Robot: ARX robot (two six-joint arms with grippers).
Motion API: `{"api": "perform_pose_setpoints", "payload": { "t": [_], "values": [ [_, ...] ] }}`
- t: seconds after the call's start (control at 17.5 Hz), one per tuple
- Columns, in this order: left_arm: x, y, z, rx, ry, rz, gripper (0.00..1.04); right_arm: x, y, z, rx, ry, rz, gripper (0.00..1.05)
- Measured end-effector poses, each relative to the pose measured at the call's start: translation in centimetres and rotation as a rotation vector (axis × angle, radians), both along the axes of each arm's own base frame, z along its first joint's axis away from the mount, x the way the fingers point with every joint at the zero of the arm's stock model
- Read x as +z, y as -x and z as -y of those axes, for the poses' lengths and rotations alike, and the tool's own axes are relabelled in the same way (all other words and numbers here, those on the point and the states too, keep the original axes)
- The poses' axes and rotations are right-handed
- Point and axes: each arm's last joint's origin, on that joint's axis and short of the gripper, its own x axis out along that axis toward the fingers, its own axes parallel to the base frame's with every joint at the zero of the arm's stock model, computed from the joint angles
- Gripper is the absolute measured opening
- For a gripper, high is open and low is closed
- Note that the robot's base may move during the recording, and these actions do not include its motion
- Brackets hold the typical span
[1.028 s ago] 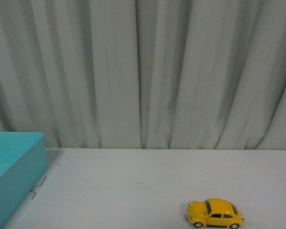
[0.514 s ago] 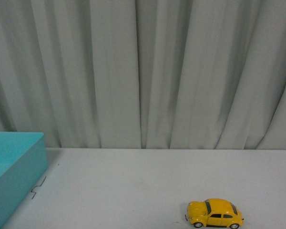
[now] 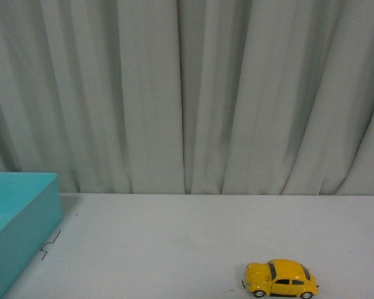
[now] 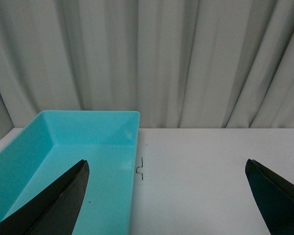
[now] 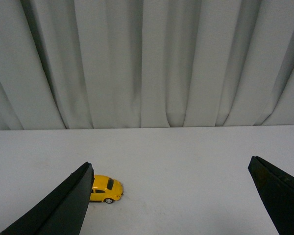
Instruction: Wind up and store yellow beetle toy
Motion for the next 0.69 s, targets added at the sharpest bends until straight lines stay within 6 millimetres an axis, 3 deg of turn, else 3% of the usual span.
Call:
{"api": "perform_pose_setpoints", "payload": {
  "t": [0.69],
  "values": [
    [0.0, 0.0, 0.0, 0.0, 0.0, 0.0, 0.98, 0.0, 0.0, 0.0, 0.0, 0.0, 0.0, 0.98]
  ]
}}
